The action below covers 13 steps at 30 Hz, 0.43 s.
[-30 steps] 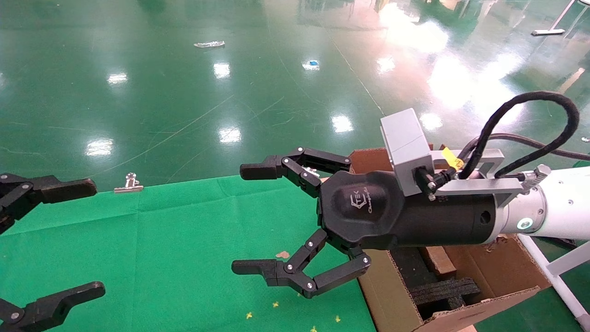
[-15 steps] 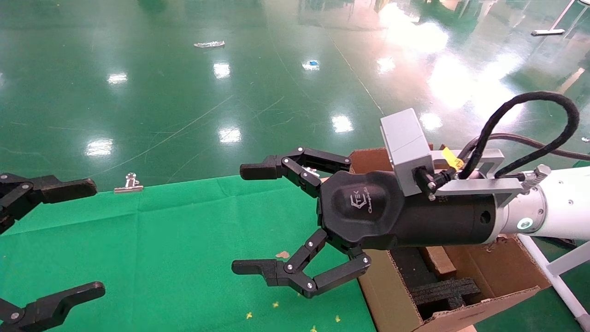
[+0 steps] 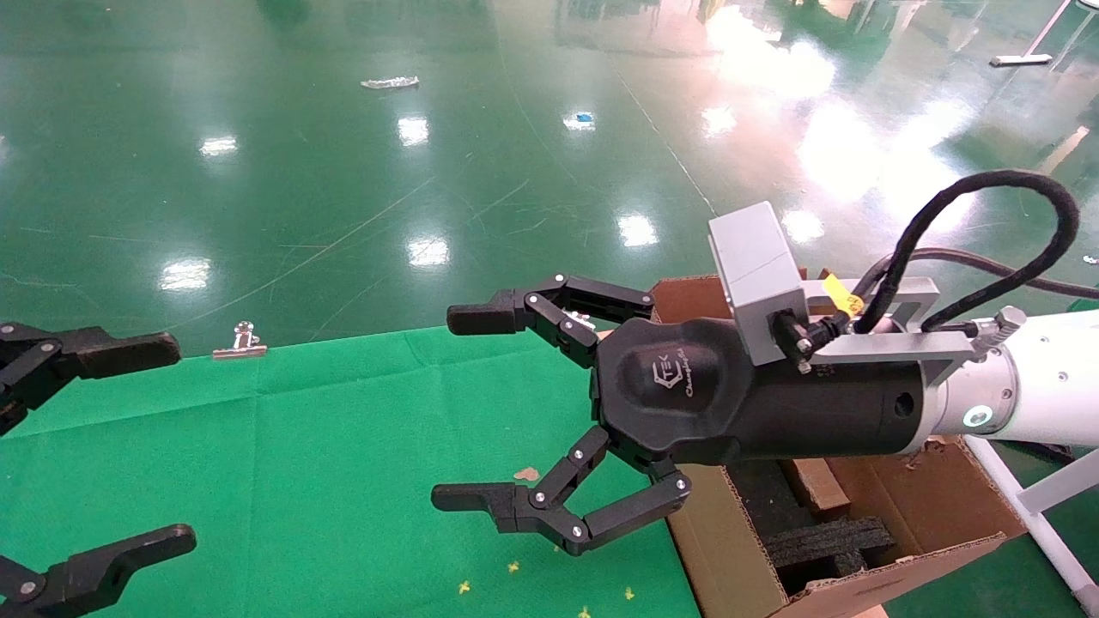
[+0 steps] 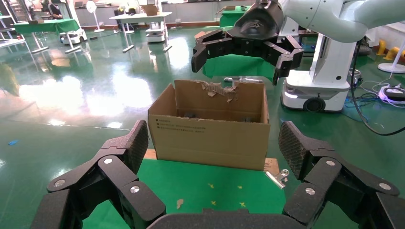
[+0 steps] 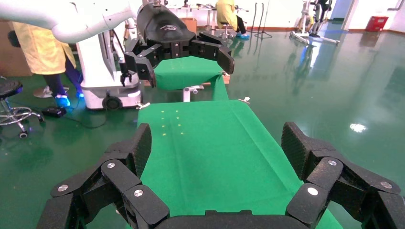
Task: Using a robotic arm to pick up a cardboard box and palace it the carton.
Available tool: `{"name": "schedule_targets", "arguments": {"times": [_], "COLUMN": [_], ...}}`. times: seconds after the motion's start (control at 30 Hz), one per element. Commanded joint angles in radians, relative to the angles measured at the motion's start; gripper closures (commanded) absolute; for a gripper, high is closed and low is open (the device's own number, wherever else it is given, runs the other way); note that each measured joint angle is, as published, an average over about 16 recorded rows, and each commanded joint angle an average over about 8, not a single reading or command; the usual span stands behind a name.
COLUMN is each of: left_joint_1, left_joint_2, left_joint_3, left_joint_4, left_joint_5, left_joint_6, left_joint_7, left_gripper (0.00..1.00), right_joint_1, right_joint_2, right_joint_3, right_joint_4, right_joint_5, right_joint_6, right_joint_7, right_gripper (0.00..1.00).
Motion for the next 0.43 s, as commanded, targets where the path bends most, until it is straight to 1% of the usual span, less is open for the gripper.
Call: {"name": "schedule_targets", "arguments": {"times": [0.03,0.43], "left_joint_1": [0.0,0.0], "left_joint_2": [0.0,0.0], "left_joint_3": [0.0,0.0], "left_joint_4": [0.0,0.0], "left_joint_5": [0.0,0.0], "left_joint_6": [0.0,0.0], "left_joint_7": [0.0,0.0], "left_gripper": [0.0,0.0], "right_joint_1": [0.0,0.0], "right_joint_2": [0.0,0.0], "right_joint_3": [0.0,0.0], "right_joint_4": [0.0,0.0], "right_joint_5": [0.0,0.0], "right_joint_6": [0.0,0.0], "right_joint_7": [0.0,0.0], "right_gripper": [0.0,0.0]}}
